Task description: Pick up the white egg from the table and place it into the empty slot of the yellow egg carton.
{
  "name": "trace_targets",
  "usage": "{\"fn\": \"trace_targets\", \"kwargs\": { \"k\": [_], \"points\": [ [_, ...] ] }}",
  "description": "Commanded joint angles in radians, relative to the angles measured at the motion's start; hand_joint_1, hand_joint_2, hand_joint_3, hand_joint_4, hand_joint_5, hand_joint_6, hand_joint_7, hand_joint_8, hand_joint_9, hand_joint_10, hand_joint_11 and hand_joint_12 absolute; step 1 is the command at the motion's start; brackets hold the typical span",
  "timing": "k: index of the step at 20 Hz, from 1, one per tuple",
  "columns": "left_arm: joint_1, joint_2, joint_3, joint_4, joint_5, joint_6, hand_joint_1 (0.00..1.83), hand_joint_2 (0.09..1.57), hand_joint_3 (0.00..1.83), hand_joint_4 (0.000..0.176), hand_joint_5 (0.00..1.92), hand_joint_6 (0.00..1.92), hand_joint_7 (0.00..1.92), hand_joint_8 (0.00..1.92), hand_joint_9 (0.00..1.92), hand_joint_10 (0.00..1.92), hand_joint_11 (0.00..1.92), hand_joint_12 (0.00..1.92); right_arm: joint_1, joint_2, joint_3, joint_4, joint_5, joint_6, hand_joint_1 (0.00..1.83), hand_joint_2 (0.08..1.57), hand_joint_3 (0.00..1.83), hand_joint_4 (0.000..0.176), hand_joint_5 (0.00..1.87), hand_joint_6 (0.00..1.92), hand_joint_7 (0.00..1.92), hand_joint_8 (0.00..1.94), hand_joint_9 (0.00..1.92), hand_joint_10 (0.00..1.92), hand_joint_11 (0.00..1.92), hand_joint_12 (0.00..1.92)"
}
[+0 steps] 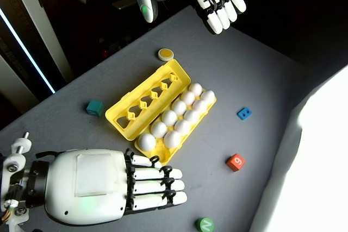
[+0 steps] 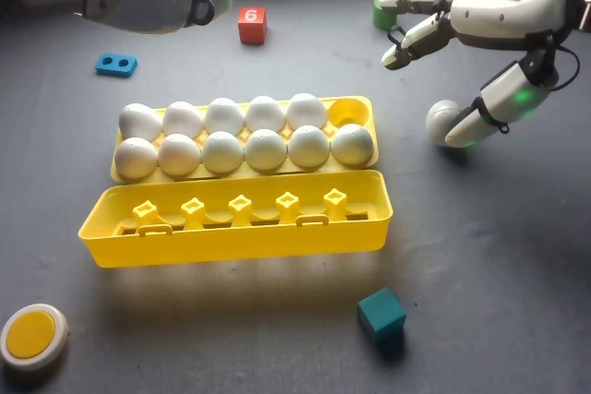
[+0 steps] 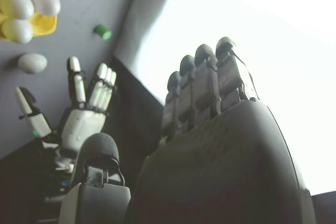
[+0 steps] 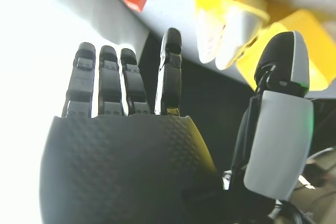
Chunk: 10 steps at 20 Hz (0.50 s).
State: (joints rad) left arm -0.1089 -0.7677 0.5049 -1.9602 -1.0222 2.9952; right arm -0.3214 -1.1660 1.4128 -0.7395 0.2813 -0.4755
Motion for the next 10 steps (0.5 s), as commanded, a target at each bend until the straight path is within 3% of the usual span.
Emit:
{"fn": "trace_targets", "kwargs": {
  "k": [1, 7, 10],
  "points": [
    [-0.008, 0.005, 0.000, 0.093, 0.028, 0.003, 0.00, 1.26, 0.00, 0.000, 0.08, 0.00, 0.13, 0.00, 0.09, 0.00, 0.00, 0.00, 0.006, 0.002, 0.008, 0.012, 0.068, 0.021, 0.59, 0.82, 0.00, 0.176, 0.47, 0.01, 0.00, 0.00, 0.00, 0.00, 0.00, 0.00],
    [-0.008, 0.005, 0.000, 0.093, 0.028, 0.003, 0.00, 1.26, 0.00, 0.000, 0.11, 0.01, 0.14, 0.00, 0.09, 0.00, 0.01, 0.00, 0.019, -0.026, 0.053, 0.012, 0.009, 0.194, 0.59, 0.81, 0.00, 0.176, 0.49, 0.01, 0.00, 0.00, 0.00, 0.00, 0.00, 0.00],
    [-0.008, 0.005, 0.000, 0.095, 0.028, 0.003, 0.00, 1.26, 0.00, 0.000, 0.10, 0.00, 0.14, 0.00, 0.09, 0.00, 0.01, 0.00, 0.026, -0.034, 0.059, 0.012, -0.017, 0.209, 0.59, 0.80, 0.00, 0.176, 0.51, 0.01, 0.00, 0.00, 0.00, 0.00, 0.00, 0.00]
  ]
}}
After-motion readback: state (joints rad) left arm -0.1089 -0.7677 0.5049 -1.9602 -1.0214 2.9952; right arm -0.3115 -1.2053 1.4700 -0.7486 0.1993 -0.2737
